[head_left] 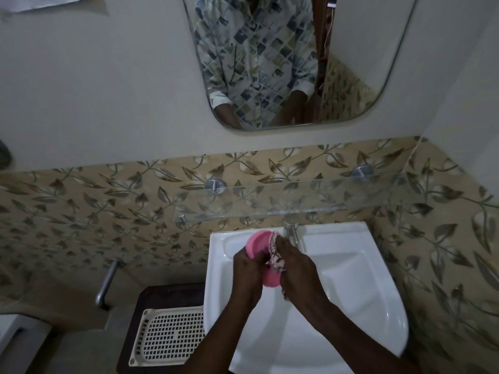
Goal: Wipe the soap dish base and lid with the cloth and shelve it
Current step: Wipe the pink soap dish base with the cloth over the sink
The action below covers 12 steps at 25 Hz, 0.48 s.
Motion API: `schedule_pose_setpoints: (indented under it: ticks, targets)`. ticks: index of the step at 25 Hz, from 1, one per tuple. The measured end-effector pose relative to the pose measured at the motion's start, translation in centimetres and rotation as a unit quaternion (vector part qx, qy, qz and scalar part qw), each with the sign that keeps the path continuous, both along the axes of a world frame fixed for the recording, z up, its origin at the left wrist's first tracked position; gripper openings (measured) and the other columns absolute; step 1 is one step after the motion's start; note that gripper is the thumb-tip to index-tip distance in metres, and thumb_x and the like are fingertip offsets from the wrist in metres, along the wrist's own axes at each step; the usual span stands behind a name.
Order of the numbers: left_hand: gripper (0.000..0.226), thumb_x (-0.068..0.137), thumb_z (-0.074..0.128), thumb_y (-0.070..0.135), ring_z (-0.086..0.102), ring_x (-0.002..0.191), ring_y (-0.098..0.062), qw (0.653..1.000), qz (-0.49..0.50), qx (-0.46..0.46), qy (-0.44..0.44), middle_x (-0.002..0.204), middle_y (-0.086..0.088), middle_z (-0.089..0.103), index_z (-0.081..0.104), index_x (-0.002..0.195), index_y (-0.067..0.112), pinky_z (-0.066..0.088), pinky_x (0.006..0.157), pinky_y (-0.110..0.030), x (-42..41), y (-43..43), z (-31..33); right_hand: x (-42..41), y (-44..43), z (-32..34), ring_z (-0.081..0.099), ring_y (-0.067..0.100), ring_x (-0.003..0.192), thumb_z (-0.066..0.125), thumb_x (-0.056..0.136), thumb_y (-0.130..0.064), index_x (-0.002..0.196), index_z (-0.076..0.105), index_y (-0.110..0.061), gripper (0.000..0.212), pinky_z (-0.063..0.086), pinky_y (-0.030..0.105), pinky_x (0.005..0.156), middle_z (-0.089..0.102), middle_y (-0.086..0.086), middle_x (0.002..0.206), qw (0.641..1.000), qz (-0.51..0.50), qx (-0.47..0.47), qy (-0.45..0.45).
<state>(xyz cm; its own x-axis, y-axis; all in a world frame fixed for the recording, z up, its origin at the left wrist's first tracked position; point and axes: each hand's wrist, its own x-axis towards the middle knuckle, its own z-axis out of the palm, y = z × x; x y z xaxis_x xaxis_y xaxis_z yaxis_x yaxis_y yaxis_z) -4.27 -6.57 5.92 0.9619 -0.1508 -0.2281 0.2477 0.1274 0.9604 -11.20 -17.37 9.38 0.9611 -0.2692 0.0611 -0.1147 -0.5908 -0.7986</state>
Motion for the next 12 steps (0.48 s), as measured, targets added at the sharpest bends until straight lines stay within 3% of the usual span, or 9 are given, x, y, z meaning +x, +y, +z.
schedule_pose_setpoints:
  ticks: [2,5,6,8,10,12]
  targets:
    - [0.028,0.086,0.059,-0.005,0.064,0.104,-0.045,0.997,0.038,-0.026,0.067,0.107,-0.024,0.07,0.07,0.103,0.015,0.054,0.091,-0.059,1.2,0.4,0.3,-1.9,0.4,-0.4,0.068,0.023,0.098,0.041,0.098,-0.003,0.125,0.063,-0.01,0.036,0.054,0.027,0.08,0.071,0.012,0.108,0.999,0.003,0.01,0.049]
    - [0.047,0.087,0.057,-0.006,0.053,0.122,-0.05,0.97,-0.01,-0.171,0.172,0.13,-0.035,0.057,0.052,0.133,-0.002,0.038,0.108,-0.063,2.3,1.6,0.9,-1.7,-1.4,0.0,0.069,0.004,0.065,0.045,0.091,0.003,0.095,0.073,-0.022,0.038,0.055,0.02,0.057,0.073,0.008,0.076,0.998,-0.009,0.04,0.05]
    - [0.058,0.085,0.066,0.004,0.054,0.122,-0.047,0.956,-0.027,-0.221,0.191,0.132,-0.033,0.056,0.047,0.139,-0.004,0.038,0.109,-0.059,2.4,1.9,0.8,-1.4,-1.7,0.3,0.07,0.003,0.063,0.046,0.087,0.005,0.084,0.072,-0.022,0.037,0.056,0.021,0.057,0.074,0.006,0.073,0.998,-0.002,0.037,0.058]
    - [0.089,0.069,0.085,0.04,0.06,0.113,-0.038,0.94,-0.061,-0.256,0.219,0.125,-0.027,0.06,0.049,0.139,-0.002,0.046,0.103,-0.052,1.9,2.4,0.6,-1.2,-2.0,1.2,0.073,0.011,0.076,0.048,0.081,0.005,0.082,0.073,-0.014,0.031,0.058,0.026,0.068,0.077,0.006,0.079,0.996,0.026,0.003,0.088]
    - [0.102,0.065,0.062,0.077,0.061,0.109,-0.039,0.938,-0.085,-0.246,0.229,0.12,-0.024,0.062,0.055,0.137,0.006,0.046,0.102,-0.054,1.5,1.9,0.5,-0.2,-2.5,1.8,0.071,0.009,0.079,0.055,0.078,0.008,0.093,0.077,-0.013,0.034,0.051,0.008,0.072,0.078,0.002,0.086,0.998,0.037,-0.046,0.02]
    - [0.111,0.063,0.035,0.092,0.057,0.118,-0.044,0.944,-0.082,-0.226,0.228,0.126,-0.026,0.062,0.061,0.132,0.009,0.041,0.108,-0.059,0.9,1.0,0.1,1.9,-2.4,2.9,0.069,0.007,0.082,0.062,0.087,0.002,0.105,0.075,-0.012,0.026,0.044,0.003,0.074,0.076,-0.003,0.09,0.995,0.039,-0.061,-0.062]
